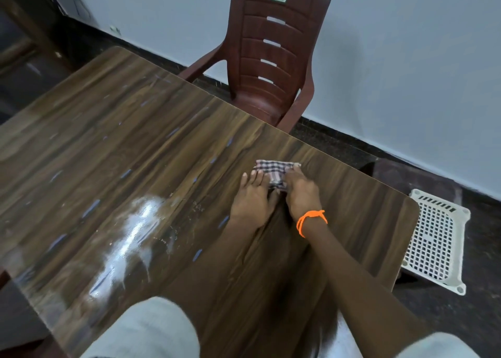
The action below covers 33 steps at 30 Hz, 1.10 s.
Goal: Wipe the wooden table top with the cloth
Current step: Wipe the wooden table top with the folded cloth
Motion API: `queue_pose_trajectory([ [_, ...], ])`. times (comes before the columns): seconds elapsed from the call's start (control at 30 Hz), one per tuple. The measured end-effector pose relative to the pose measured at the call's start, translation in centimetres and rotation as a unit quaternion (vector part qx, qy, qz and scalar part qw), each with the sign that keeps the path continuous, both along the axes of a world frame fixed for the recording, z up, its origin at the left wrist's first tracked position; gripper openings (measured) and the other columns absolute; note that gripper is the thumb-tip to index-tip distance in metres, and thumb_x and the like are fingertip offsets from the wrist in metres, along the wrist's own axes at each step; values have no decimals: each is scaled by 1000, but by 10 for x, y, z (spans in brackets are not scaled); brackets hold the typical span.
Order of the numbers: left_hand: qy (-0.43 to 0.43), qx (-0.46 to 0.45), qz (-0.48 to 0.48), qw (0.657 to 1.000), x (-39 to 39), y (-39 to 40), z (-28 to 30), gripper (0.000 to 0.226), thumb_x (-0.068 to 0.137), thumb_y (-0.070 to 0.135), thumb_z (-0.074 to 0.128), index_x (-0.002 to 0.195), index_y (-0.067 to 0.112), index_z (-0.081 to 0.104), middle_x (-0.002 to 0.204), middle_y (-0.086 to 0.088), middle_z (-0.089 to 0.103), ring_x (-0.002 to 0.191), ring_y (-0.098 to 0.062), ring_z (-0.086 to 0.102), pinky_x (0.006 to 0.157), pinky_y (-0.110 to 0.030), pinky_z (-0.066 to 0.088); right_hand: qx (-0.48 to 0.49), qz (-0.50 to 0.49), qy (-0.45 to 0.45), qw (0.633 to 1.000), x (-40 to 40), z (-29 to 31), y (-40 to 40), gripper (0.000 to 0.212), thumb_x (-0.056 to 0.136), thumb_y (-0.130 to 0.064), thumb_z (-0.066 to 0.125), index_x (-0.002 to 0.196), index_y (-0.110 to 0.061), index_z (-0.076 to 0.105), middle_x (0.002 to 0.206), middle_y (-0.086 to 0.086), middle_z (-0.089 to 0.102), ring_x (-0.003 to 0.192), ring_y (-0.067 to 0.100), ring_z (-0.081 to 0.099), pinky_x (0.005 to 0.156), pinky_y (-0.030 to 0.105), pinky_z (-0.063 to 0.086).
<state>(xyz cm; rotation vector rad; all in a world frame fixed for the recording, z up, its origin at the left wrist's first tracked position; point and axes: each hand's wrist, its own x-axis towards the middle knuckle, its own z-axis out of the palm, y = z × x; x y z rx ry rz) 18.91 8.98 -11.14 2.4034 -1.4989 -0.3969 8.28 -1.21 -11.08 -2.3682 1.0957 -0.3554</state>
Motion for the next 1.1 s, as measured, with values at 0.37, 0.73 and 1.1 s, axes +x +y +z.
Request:
queue_pose_trajectory([
  [0.37, 26, -5, -51, 998, -87, 96, -10, 85, 99, 60, 34, 158, -1, 24, 166, -20, 22, 157, -29, 9, 128, -48, 5, -11, 0, -46, 999, -94, -12, 79, 39, 77, 19, 59, 111, 1, 67, 126, 16, 61, 129, 24, 43, 108, 17, 29],
  [0.73, 5, 27, 46, 999, -50, 98, -5, 76, 105, 53, 35, 160, 3, 19, 167, -17, 20, 158, -24, 7, 129, -42, -1, 5, 56, -24, 998, -25, 1, 84, 41, 76, 10, 60, 115, -2, 63, 131, 15, 58, 133, 27, 40, 106, 33, 36],
  [1.1, 28, 4, -26, 999, -102, 154, -4, 82, 103, 63, 22, 158, 2, 28, 165, -17, 28, 157, -24, 12, 129, -42, 1, -2, 51, -24, 998, -109, 2, 130, 35, 80, 17, 58, 109, 3, 68, 126, 16, 61, 128, 32, 46, 109, 29, 33],
])
